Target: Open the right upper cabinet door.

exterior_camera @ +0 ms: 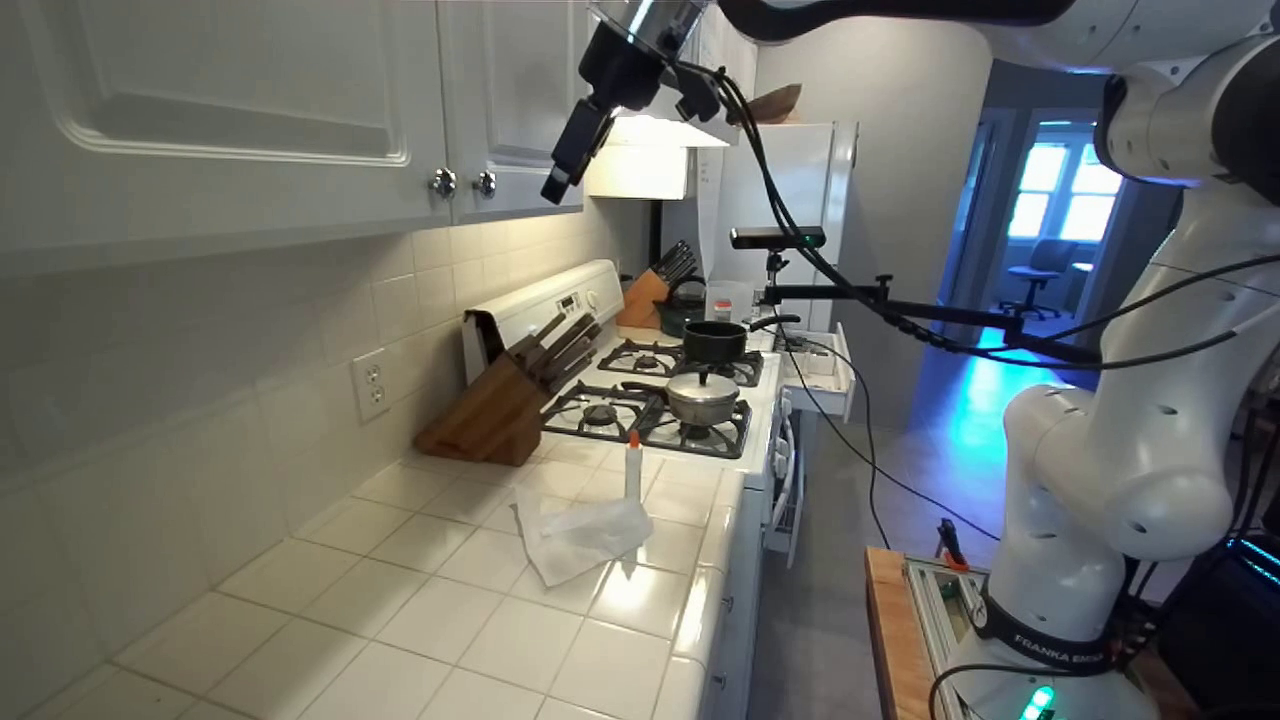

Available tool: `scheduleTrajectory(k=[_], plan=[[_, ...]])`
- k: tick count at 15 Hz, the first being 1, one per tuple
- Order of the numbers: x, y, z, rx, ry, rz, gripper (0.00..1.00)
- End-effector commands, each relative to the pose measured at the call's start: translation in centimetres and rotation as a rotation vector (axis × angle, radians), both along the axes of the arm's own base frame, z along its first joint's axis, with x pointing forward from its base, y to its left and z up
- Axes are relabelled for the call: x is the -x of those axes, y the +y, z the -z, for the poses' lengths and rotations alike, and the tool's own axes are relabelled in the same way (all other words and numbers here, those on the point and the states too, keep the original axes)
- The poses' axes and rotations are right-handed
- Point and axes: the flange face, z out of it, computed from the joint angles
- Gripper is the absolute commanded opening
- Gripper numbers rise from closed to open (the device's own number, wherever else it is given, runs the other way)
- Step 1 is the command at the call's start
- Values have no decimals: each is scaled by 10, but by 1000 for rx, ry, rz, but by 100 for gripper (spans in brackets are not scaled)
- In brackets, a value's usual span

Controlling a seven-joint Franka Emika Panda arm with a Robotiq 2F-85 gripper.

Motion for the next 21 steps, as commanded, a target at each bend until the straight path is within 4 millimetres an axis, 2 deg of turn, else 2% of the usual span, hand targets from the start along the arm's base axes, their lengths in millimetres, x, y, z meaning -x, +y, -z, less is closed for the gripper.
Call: scheduleTrajectory(k=[1,3,5,6,9,12,13,15,20,21], plan=[[-28,3,-11,-23,-14,-42,100],[-39,6,-11,-26,-11,-52,99],[-49,9,-9,-26,-8,-58,95],[-52,11,-8,-30,-5,-57,89],[-61,15,-5,-47,-10,-51,85],[-66,19,-5,-50,-25,-59,71],[-68,20,-5,-44,-33,-65,51],[-70,23,-4,-36,-43,-72,47],[-72,18,-5,-41,-56,-60,11],[-69,17,-5,-48,-52,-50,9]])
